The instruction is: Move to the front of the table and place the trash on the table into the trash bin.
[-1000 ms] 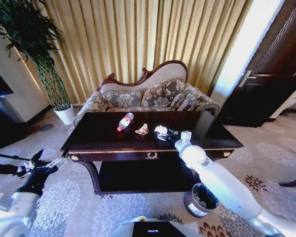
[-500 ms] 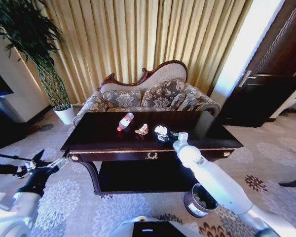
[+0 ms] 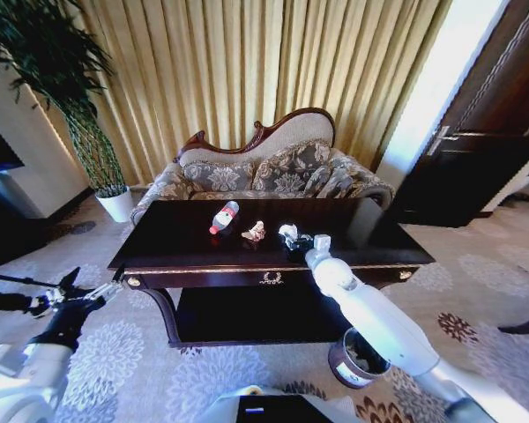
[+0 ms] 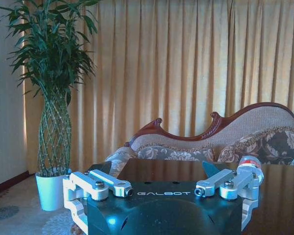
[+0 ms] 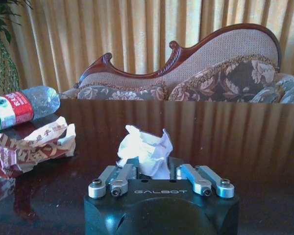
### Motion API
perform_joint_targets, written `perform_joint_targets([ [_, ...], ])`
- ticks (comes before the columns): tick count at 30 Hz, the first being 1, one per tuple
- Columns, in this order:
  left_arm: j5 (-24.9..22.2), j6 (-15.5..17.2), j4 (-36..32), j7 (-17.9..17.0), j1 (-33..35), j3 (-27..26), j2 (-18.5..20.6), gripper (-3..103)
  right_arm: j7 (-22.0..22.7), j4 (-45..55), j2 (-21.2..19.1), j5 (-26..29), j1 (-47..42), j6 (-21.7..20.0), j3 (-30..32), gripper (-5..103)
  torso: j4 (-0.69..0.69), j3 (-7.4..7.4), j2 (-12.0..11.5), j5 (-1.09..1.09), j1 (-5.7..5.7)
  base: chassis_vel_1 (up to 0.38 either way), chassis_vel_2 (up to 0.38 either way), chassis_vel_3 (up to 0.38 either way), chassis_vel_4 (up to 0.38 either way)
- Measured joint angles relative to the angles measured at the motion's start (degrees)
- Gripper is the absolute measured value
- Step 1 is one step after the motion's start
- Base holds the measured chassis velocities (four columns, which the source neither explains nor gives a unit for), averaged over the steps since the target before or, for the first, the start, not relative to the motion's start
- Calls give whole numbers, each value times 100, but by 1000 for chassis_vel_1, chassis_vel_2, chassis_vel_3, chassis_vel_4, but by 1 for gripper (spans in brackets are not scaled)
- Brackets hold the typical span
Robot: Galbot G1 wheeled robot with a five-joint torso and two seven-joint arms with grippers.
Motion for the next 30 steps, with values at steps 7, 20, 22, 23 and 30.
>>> perform_joint_targets([
  [7,6,1,0,3,-4,20,-10,100,-6,125,-51,19,-47,14,105,8,0,0,0,0,0,0,0,0,0],
  [20,8,9,0,6,5,33,-1,100,-13,873,-328,4,-335,91,669,0,0,0,0,-1,0,0,0,0,0],
  [22,8,7,0,7,23,41,14,100,-13,1131,-417,-78,-591,158,1004,0,0,0,0,0,0,0,0,0,0],
  [23,7,2,0,6,31,41,22,100,-13,1201,-437,-101,-676,170,1106,0,0,0,0,-1,0,0,0,0,0],
  [30,-118,-88,0,-9,97,4,272,100,-58,1831,-477,-448,-1848,276,1937,0,-2,-1,0,1,-1,0,0,0,0],
])
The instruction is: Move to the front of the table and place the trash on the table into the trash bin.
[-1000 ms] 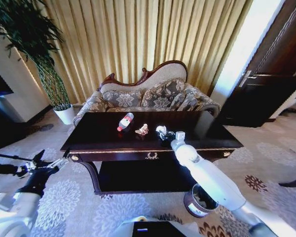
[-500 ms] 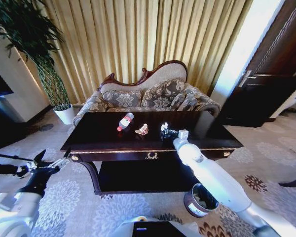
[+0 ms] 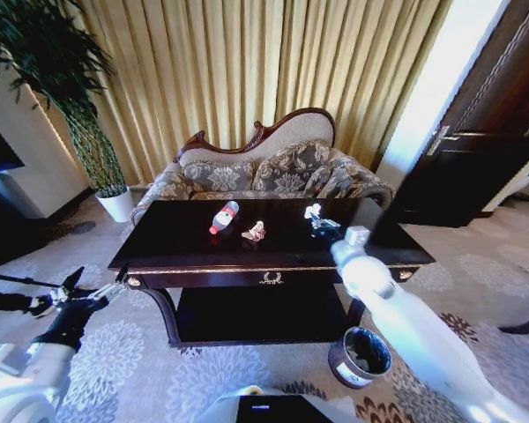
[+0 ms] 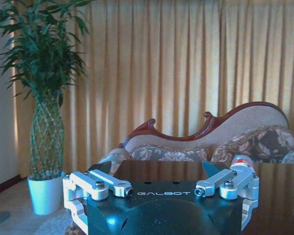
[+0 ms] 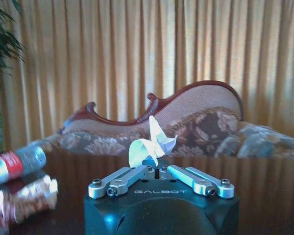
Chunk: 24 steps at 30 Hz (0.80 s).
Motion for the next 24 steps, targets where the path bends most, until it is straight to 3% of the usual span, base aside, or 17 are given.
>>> perform_joint_targets([
  [12,-391,-19,106,-39,-98,-18,590,100,-20,492,546,-709,-1303,214,685,0,2,0,0,-1,0,0,0,0,0],
  [24,-620,237,267,-290,-348,-9,762,100,-187,1202,701,-738,-2482,356,1774,0,2,0,0,-1,0,0,0,0,0],
])
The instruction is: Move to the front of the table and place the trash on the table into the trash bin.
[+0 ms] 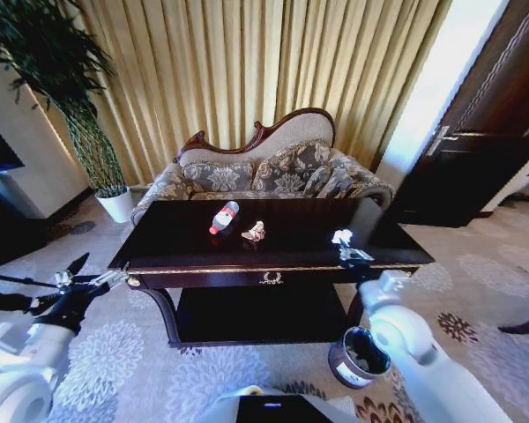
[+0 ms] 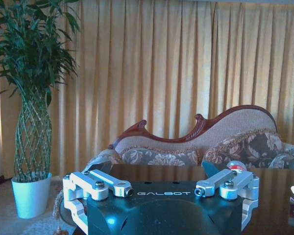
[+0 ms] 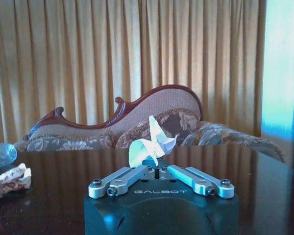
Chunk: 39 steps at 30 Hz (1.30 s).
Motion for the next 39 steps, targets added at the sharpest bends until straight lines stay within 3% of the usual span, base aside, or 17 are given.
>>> perform_joint_targets([
  [10,-2,56,101,-3,-12,-20,26,100,-2,470,-17,31,-388,2,73,0,1,1,0,-1,1,16,-12,-16,13],
  [26,30,85,82,47,-62,34,-43,100,47,113,151,-356,-55,-15,-667,0,0,-2,3,0,-4,158,-157,-162,153],
  [39,50,48,37,185,-10,24,-203,100,18,-2429,138,-480,732,-8,-801,0,0,3,-4,1,6,-11,14,-1,1],
])
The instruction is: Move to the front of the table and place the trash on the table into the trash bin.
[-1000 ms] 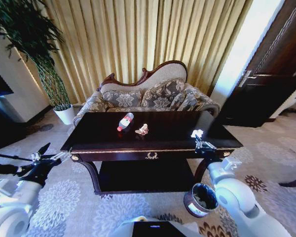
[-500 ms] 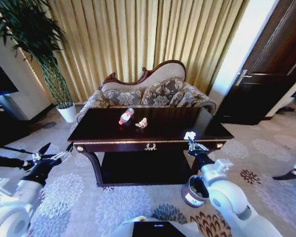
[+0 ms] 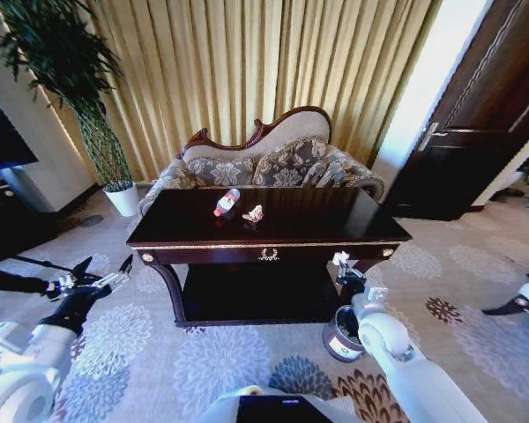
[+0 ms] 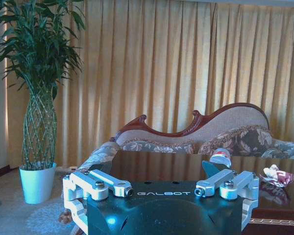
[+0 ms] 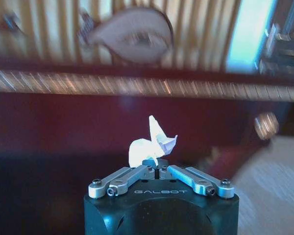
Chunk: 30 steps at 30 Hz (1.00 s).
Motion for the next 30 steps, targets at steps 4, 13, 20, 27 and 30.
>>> perform_joint_targets([
  [4,58,-10,24,55,-34,85,-52,100,-129,-1104,12,-140,324,-107,-148,0,0,-4,5,-3,-7,0,0,0,0],
  [13,135,-127,27,124,-29,78,-127,100,-479,-3698,197,-585,1244,-68,-347,0,-1,-3,4,1,-6,0,0,0,0],
  [20,137,-137,2,135,-23,72,-238,100,-537,-5175,411,-1035,1983,58,-319,-3,2,-3,4,-2,-6,0,0,0,0],
  [27,152,-272,-9,75,-23,89,-264,100,-535,-5249,490,-1300,2045,50,-307,18,0,-3,4,-1,-5,0,0,0,0],
  [30,152,-323,-7,49,-26,58,-224,100,-569,-5363,518,-1515,2053,66,-277,34,-1,-3,4,-1,-5,0,0,0,0],
])
